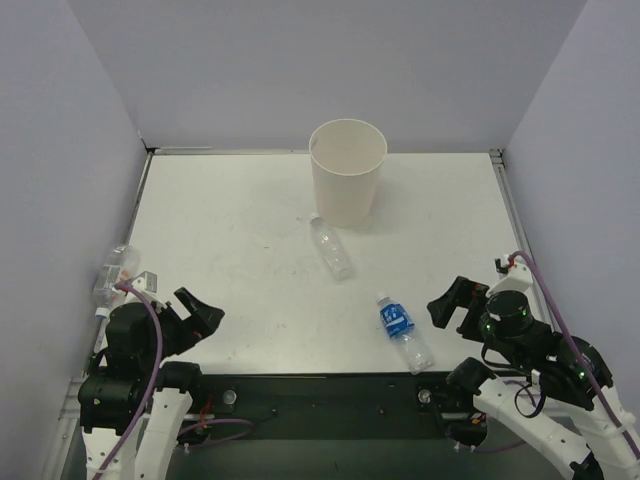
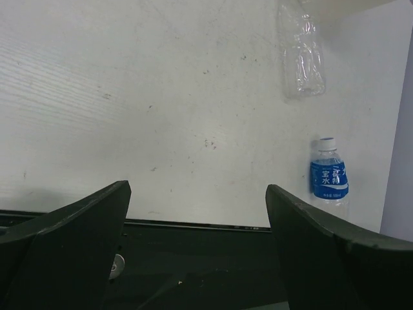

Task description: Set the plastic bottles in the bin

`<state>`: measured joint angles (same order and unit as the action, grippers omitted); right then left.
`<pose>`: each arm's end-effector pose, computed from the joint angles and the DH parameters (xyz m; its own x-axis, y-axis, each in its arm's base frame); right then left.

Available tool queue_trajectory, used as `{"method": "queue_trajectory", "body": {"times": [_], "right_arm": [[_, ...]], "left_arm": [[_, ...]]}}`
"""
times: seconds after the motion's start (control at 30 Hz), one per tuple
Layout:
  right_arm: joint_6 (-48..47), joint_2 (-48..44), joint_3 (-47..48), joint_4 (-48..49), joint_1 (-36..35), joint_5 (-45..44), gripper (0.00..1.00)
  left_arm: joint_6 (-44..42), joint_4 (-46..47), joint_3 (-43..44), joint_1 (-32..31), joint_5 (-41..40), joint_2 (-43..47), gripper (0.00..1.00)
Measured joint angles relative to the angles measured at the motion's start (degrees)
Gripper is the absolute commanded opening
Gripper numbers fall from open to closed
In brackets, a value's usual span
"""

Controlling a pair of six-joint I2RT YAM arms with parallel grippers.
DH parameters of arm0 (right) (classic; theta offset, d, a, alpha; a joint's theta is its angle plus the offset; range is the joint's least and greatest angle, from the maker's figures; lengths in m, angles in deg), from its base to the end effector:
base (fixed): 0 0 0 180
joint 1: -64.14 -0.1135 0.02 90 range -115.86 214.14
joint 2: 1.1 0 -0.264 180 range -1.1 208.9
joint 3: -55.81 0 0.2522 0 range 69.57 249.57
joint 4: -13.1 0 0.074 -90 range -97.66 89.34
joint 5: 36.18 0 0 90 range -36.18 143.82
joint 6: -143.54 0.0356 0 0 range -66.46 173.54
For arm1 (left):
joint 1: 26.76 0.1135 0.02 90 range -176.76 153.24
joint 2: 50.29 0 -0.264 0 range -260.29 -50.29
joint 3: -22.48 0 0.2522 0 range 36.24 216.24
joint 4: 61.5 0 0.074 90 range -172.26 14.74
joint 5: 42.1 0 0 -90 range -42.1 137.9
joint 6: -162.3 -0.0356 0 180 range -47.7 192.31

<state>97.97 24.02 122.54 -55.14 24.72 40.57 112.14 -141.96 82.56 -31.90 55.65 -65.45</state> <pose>0.0567 0.0360 0.3443 -0.5692 0.4142 -0.7103 -0.0860 0.8291 0.5524 0.0321 -0.0077 0.2971 -0.5714 -0.5860 -0.5746 -0.2188 0.7836 -0.5815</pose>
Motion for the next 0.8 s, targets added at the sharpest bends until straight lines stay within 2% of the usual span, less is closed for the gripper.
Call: {"method": "queue_trajectory", "body": {"times": [0.33, 0.47, 0.57, 0.8], "right_arm": [[-2.16, -0.22, 0.52, -2.34, 0.00, 0.22, 1.00], [-5.01, 0.42, 0.55, -2.97, 0.00, 3.10, 1.00], [-7.63, 4.98, 0.50, -3.72, 0.00, 4.74, 1.00], [-9.99, 22.77, -0.44, -2.62, 0.00, 5.77, 1.00]], "left_arm": [[0.04, -0.74, 0.00, 0.00, 0.00, 0.02, 0.97], [0.09, -0.76, 0.00, 0.00, 0.04, -0.07, 0.97], [0.24, -0.72, 0.00, 0.00, 0.20, -0.09, 0.98], [0.24, -0.70, 0.00, 0.00, 0.28, -0.46, 0.97]]}}
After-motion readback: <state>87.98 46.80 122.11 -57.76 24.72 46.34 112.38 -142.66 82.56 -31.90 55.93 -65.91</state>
